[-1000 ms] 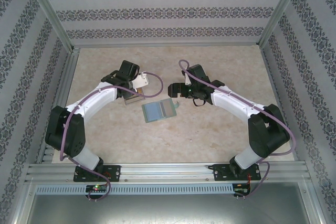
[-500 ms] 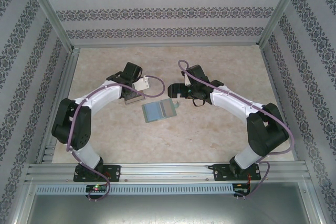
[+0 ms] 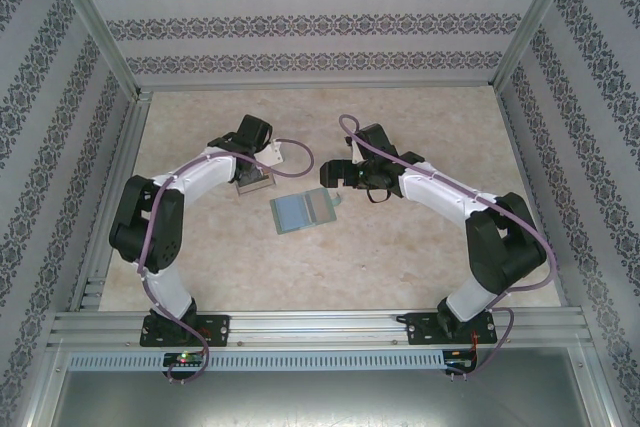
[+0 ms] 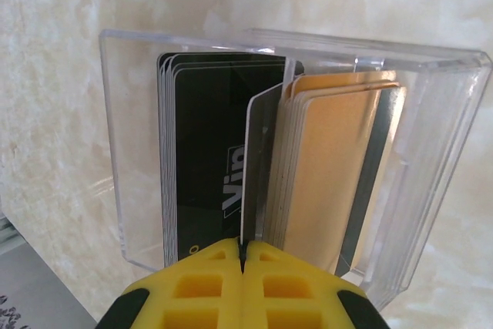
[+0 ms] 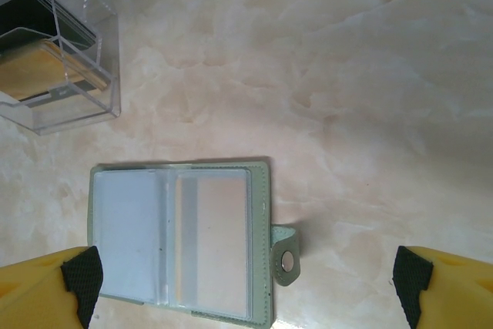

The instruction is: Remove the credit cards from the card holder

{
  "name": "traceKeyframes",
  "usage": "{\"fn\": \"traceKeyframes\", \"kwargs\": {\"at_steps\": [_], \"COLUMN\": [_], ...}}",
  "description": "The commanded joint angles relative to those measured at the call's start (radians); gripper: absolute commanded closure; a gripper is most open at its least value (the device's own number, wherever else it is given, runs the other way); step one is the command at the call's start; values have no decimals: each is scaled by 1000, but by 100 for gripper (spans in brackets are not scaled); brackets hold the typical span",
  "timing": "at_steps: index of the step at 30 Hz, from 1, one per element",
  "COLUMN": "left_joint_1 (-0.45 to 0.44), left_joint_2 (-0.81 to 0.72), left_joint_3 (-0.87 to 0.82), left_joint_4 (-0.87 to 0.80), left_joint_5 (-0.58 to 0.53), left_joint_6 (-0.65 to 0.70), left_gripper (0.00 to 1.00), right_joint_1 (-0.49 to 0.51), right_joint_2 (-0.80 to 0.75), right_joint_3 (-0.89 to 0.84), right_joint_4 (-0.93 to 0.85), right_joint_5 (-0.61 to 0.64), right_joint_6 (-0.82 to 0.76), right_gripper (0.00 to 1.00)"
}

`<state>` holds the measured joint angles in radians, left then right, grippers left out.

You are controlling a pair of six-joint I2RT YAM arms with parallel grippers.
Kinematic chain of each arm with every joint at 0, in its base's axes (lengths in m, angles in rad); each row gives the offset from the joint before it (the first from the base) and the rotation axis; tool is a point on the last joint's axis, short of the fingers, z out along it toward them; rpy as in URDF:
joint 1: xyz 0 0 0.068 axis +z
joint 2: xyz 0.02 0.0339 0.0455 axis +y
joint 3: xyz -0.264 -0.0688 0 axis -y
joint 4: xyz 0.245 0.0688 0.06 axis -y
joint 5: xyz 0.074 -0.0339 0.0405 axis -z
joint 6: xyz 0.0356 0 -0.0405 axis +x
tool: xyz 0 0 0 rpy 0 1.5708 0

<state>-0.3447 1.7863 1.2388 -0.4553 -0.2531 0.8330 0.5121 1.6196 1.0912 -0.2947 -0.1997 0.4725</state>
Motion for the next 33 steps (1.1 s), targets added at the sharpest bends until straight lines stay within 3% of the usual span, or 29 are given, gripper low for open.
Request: {"fn": "traceKeyframes", "kwargs": {"at_steps": [1,4,20,25,30,33], "left_joint_1": [16,16,44,48,67,66], "left_joint_2": [27,34,46,4,-87,-154], "left_joint_3": [40,54,80,94,94,88], "left_joint_4": [12,7,46,9,-7,-23], "left_joint_5": [-27,-38,-103,-36,30,64], "left_joint_6": [-41,-49,-83,-153,-339,-468], "left_gripper": [93,86,78,75,53,30], "right_joint_1": [-14,-18,-23,-23,-15,-1], "right_joint_2": [12,17,23,16,8,11], "right_joint_3": [26,26,23,17,8,6], "right_joint_4": [19,22,32,31,26,18], "right_joint_5": [-18,-26,-50,-49,-54,-55], "right_joint_6": [6,7,14,14,-1,-10], "right_gripper": [2,2,2,2,2,2]}}
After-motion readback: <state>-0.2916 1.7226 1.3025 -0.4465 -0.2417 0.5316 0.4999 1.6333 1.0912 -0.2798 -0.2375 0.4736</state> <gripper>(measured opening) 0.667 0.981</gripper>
